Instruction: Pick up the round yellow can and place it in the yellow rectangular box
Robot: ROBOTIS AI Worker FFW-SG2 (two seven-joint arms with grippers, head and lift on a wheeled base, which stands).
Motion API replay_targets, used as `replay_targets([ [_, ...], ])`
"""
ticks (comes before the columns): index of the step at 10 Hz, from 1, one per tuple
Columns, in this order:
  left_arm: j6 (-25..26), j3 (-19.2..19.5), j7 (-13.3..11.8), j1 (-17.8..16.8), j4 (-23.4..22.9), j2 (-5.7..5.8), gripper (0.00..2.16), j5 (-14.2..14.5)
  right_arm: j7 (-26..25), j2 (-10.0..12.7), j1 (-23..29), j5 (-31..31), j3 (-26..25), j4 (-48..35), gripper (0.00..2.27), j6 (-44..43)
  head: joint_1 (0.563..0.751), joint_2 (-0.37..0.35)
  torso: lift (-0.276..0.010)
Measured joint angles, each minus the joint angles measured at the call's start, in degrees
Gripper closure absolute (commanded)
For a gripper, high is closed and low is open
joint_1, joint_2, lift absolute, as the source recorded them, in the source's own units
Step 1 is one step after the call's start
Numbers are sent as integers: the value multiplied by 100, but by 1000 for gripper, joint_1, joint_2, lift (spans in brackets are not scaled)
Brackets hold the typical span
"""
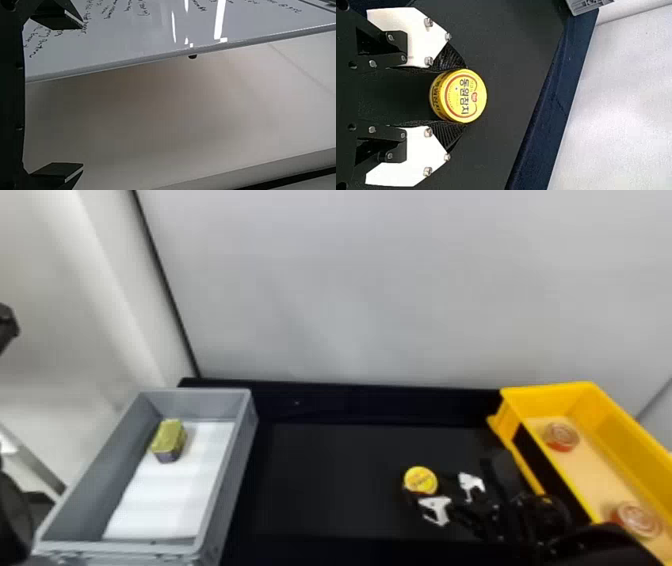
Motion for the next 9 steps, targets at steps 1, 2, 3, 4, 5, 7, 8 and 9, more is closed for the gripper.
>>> replay_targets([
  [1,0,4,0,2,0,0,35,0,0,10,11,-15,-20,-59,713,2,694,14,-68],
  [2,0,8,0,5,0,0,35,0,0,22,38,-45,-47,-180,713,26,694,14,-68],
  [3,0,12,0,7,0,0,35,0,1,27,83,-90,-84,-369,713,72,694,14,-68],
  [4,0,17,0,9,0,0,35,0,1,27,156,-139,-138,-617,714,139,694,14,-68],
  [5,0,22,0,12,0,0,35,0,1,15,251,-187,-207,-911,714,228,694,14,-68],
  [7,0,38,0,17,0,0,35,0,-11,-26,445,-270,-397,-1582,713,441,694,14,-68],
  [8,0,42,0,14,0,0,35,0,-30,-42,522,-290,-515,-1918,713,550,694,14,-68],
  [9,0,43,0,2,0,0,35,0,-49,-52,583,-297,-635,-2222,713,644,694,14,-68],
])
